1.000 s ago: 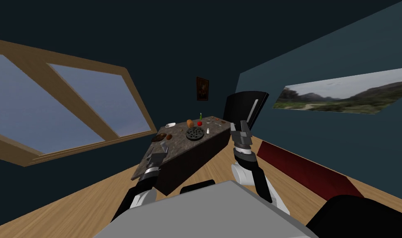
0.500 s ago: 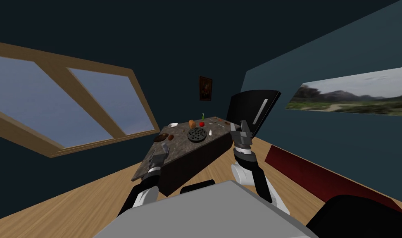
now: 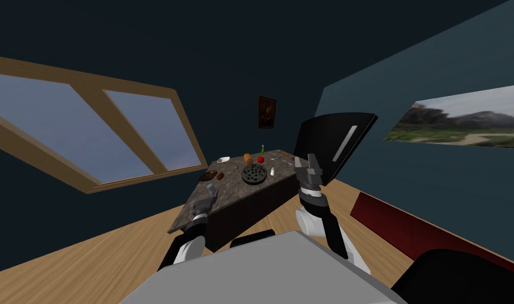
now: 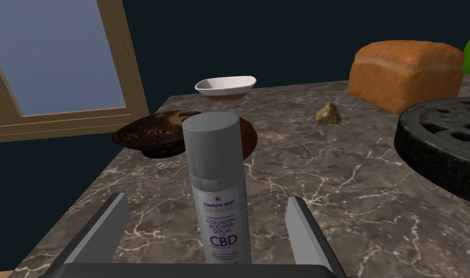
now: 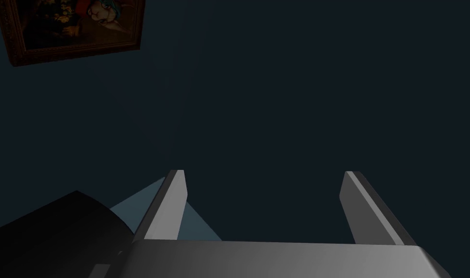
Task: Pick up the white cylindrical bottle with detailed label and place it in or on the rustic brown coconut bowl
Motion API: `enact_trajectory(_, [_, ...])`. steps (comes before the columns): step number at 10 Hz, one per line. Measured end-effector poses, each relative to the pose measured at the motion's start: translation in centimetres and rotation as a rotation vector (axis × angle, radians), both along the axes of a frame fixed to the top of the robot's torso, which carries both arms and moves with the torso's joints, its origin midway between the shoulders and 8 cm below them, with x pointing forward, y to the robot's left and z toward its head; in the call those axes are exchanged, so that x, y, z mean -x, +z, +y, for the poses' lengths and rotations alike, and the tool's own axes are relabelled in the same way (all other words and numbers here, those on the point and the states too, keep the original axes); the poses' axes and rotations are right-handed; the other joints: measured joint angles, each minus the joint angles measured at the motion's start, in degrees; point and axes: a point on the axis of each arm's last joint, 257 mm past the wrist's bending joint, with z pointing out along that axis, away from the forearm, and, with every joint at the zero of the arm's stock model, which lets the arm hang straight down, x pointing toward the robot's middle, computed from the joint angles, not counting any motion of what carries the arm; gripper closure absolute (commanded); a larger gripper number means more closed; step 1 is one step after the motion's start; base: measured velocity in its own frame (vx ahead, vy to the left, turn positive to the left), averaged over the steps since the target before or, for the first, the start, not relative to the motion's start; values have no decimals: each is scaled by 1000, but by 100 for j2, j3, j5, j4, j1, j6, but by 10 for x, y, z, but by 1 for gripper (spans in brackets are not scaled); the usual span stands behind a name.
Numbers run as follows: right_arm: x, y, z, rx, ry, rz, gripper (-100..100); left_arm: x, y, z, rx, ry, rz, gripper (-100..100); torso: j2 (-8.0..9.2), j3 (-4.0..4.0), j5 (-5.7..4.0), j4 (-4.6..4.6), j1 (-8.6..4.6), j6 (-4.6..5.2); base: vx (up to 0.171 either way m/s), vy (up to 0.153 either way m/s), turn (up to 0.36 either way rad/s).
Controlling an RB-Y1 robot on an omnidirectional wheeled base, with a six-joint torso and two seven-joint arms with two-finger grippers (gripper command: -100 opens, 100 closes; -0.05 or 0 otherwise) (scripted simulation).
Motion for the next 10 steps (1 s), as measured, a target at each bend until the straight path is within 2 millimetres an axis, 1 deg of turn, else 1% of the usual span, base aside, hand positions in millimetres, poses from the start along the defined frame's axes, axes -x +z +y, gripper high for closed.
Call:
enact_trajectory(2, [0,0,0,0,0,0,0,-2,-13,-2,83,8,7,-100,3,2,1,0,1,1,45,-11,43])
enact_trajectory(3, [0,0,0,0,0,0,0,-2,-13,-2,90,9,6,0,15,8,0,3,3,2,6,-2,-2])
enact_trajectory(4, [0,0,0,0,0,0,0,-2,-13,-2,89,9,6,-100,24,13,1,5,6,2,2,-21,-73])
enact_trajectory(7, [0,0,0,0,0,0,0,-16,-9,23,88,26,2,-100,28,16,-2,6,-9,3,3,-35,-43])
enact_trajectory(8, [0,0,0,0,0,0,0,-17,-9,23,88,26,3,100,30,17,-1,6,-2,2,0,0,0])
enact_trajectory(10, [0,0,0,0,0,0,0,-17,-9,23,91,25,2,100,30,16,-2,5,5,0,0,0,0])
